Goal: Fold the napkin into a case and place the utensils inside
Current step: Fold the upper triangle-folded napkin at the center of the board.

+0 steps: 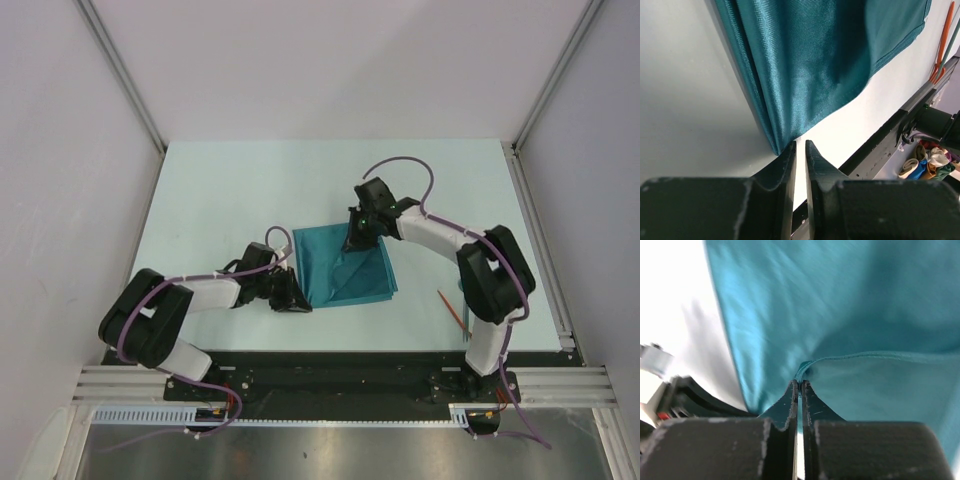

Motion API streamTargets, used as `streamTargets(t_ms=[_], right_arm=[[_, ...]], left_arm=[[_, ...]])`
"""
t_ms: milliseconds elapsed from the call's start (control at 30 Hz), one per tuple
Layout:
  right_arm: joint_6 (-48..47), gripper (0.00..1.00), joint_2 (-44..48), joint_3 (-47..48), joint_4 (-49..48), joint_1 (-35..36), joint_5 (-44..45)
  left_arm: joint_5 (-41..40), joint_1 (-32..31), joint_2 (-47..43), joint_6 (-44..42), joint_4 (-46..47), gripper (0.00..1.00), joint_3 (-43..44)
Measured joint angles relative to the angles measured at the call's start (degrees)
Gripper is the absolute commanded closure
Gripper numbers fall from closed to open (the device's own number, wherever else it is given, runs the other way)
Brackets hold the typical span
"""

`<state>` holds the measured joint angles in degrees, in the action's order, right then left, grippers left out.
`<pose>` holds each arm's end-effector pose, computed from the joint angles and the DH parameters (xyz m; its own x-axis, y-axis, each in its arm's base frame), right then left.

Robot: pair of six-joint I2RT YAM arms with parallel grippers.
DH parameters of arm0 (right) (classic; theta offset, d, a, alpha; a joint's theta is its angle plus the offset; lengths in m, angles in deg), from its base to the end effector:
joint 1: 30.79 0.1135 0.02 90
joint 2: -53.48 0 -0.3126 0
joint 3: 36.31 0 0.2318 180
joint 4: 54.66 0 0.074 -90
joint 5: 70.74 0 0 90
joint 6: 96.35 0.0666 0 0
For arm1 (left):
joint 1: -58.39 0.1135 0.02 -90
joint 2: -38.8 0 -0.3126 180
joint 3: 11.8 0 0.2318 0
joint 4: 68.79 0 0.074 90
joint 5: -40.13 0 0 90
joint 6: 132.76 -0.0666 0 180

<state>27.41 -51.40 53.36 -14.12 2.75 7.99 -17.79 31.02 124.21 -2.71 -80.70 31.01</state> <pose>0.3282 0.2332 0.2396 -0.9249 0.0408 -0.3781 -0.1438 0.8829 0.4471 0.1981 -0.1424 0.1620 -0.9803 -0.1064 -0.1662 0.0425 0.7083 -0.7046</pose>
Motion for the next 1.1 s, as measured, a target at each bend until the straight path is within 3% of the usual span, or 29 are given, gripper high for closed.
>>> streamTargets(t_ms=[400,1100], right_arm=[[-0.44,1.0,-15.47,10.58,-12.15,0.61,-8.46],[0.57,1.0,-23.34,15.19,-21.7,-1.62,-19.52]], left_arm=[[-1.92,0.0,-1.33,0.94,0.37,0.8,-0.76],[-3.39,0.0,-2.69,2.67,0.98,0.76,-1.66]])
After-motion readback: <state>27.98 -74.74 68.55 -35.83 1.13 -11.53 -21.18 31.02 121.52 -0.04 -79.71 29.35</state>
